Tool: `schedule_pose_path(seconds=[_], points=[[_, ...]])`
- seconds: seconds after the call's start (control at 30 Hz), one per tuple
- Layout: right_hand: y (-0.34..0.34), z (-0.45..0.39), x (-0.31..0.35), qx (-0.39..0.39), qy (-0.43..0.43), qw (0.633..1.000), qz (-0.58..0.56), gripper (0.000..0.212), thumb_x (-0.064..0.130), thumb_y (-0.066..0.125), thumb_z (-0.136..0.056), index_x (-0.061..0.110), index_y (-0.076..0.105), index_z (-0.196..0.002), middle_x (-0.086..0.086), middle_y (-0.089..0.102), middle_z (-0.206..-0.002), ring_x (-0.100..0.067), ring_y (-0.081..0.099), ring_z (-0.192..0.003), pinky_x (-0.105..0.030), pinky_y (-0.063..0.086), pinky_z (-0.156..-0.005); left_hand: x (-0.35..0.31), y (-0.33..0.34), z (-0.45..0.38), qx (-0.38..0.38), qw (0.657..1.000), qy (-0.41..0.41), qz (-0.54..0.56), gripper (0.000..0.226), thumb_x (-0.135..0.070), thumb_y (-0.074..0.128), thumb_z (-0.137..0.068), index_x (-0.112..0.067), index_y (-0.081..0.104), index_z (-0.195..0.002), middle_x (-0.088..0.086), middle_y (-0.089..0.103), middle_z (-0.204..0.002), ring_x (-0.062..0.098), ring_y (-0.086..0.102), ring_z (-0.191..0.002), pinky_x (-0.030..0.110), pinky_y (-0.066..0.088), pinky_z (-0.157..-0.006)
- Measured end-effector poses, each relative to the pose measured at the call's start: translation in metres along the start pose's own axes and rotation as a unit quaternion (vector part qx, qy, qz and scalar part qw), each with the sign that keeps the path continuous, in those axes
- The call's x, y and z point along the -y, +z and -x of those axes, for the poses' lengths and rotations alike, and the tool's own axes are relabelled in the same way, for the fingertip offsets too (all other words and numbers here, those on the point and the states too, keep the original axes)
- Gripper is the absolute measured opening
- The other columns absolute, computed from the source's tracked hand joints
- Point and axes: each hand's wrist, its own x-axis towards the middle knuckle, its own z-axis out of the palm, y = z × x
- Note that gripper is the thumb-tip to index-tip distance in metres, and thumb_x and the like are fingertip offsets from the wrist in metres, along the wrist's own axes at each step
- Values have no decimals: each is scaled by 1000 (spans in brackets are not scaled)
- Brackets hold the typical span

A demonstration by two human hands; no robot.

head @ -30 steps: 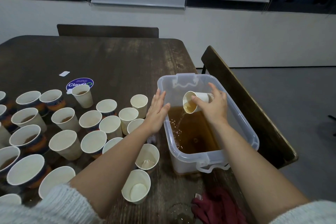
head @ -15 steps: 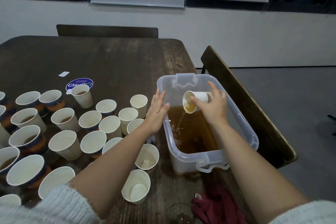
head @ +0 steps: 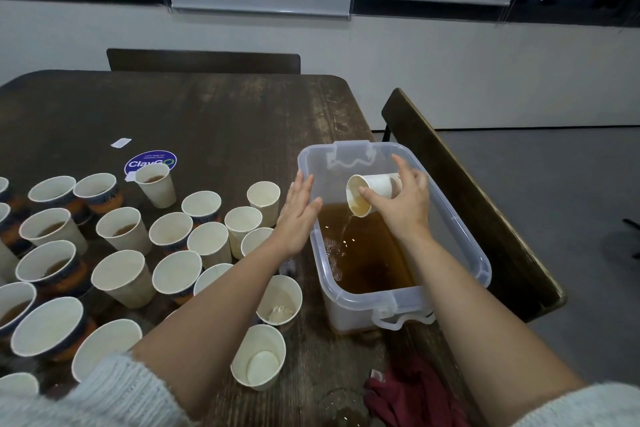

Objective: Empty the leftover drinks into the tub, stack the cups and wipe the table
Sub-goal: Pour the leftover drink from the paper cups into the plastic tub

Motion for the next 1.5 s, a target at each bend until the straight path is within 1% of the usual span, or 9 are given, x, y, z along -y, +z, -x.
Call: schedule_pose_path(seconds=[0.43, 0.83, 1.03, 1.1, 1.2, 1.27, 1.37, 1.43, 1.5], points=[[1, 1, 1, -12, -38, 999, 32, 84, 49, 77, -76, 30, 36, -147, -8, 38, -135, -24, 39, -125, -37, 43, -100, -1, 0, -1, -5, 1000, -2, 0, 53, -40, 25, -104, -33, 4, -152, -10, -12, -161, 13, -10, -148, 52, 3, -120], [3, 7, 7, -19, -104, 992, 68, 78, 46, 77, -78, 24, 43, -144, -10, 41, -134, -24, 37, -122, -26, 36, -94, -4, 0, 1, -1, 1000, -10, -4, 54, -42, 25, -104, -34, 2, -152, -10, -12, -161, 14, -10, -148, 52, 2, -120], [7, 8, 3, -15, -141, 982, 127, 77, 50, 75, -78, 28, 42, -144, -9, 42, -135, -24, 37, -121, -33, 43, -94, -8, -2, 2, -2, 1000, -10, -20, 53, -39, 24, -105, -30, 4, -153, -8, -11, -161, 13, -12, -148, 47, -2, -121], [8, 9, 5, -12, -146, 981, 128, 76, 49, 75, -78, 28, 43, -143, -9, 42, -135, -24, 37, -122, -33, 43, -95, -12, -4, 2, -3, 998, -13, -54, 54, -38, 25, -104, -26, 6, -153, -5, -8, -162, 15, -12, -148, 44, -2, -121], [5, 12, 12, -2, -120, 990, 80, 71, 48, 74, -80, 27, 46, -141, -8, 41, -134, -21, 37, -122, -26, 38, -94, -19, -10, 5, -11, 991, -7, -135, 56, -40, 29, -104, -19, 14, -154, 0, 2, -162, 18, -6, -149, 42, 3, -119], [3, 14, 19, 3, -93, 995, 39, 66, 47, 73, -81, 26, 49, -139, -6, 39, -132, -20, 38, -121, -25, 38, -93, -21, -15, 9, -13, 989, 3, -146, 57, -42, 32, -102, -19, 20, -153, 1, 9, -162, 19, -1, -149, 42, 6, -119], [1, 18, 40, -13, -44, 998, -30, 56, 48, 68, -86, 24, 54, -134, -3, 40, -130, -15, 41, -116, -24, 41, -91, -26, -29, 19, -14, 997, 18, -75, 59, -43, 40, -100, -20, 24, -151, 1, 19, -160, 18, 11, -148, 38, 14, -118], [7, 23, 63, -4, -13, 997, -81, 50, 48, 64, -89, 23, 56, -132, -3, 41, -132, -12, 42, -115, -24, 43, -94, -30, -45, 29, -28, 999, 23, -10, 65, -45, 50, -95, -23, 24, -151, -1, 23, -158, 16, 20, -145, 32, 22, -112], [15, 29, 86, 17, -12, 994, -107, 47, 46, 61, -91, 21, 58, -130, -3, 43, -133, -9, 43, -112, -10, 38, -90, -32, -64, 37, -42, 998, 25, 28, 78, -46, 64, -86, -26, 23, -150, -4, 24, -158, 12, 24, -143, 28, 23, -108]])
